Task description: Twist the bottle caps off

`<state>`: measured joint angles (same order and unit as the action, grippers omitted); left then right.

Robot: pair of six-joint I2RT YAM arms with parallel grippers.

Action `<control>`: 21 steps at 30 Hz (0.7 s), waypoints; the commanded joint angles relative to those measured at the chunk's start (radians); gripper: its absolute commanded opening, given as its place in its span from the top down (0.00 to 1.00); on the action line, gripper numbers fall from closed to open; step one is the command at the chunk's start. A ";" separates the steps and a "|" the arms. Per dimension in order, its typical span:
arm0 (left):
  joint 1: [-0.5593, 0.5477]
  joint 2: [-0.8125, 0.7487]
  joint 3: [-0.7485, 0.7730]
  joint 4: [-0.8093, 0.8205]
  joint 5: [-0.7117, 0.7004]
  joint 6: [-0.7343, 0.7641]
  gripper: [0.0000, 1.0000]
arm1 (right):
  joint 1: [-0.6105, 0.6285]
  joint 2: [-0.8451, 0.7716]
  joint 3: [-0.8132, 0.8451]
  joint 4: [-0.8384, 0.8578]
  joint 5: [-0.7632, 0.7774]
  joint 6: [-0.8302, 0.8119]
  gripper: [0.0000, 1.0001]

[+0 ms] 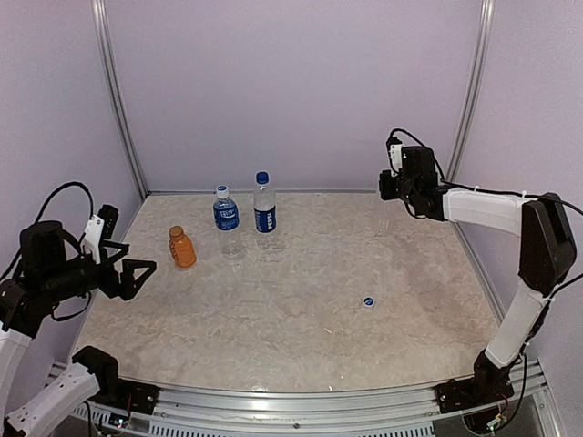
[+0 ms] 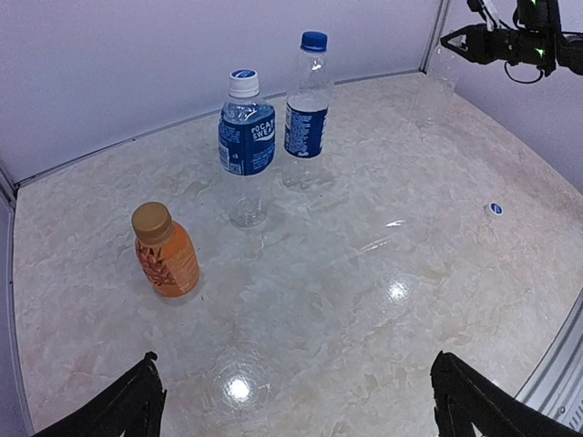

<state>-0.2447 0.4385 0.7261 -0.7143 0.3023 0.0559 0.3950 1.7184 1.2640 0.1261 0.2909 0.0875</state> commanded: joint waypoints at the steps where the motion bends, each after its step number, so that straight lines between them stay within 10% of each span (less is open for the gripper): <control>1: 0.019 -0.003 -0.014 0.022 0.041 -0.013 0.01 | -0.041 0.102 0.033 0.043 -0.053 0.023 1.00; 8: 0.021 0.002 -0.014 0.024 0.042 -0.009 0.01 | -0.042 0.151 0.055 0.001 -0.039 0.038 1.00; 16: 0.022 0.009 -0.012 0.025 0.050 -0.007 0.01 | -0.042 0.122 0.108 -0.081 -0.063 0.025 0.05; 21: 0.021 0.015 0.015 0.028 0.034 -0.011 0.01 | -0.040 0.100 0.167 -0.145 -0.096 0.003 0.01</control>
<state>-0.2340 0.4435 0.7261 -0.7029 0.3355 0.0521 0.3576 1.8439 1.3685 0.0612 0.2253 0.1062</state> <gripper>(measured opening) 0.988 0.992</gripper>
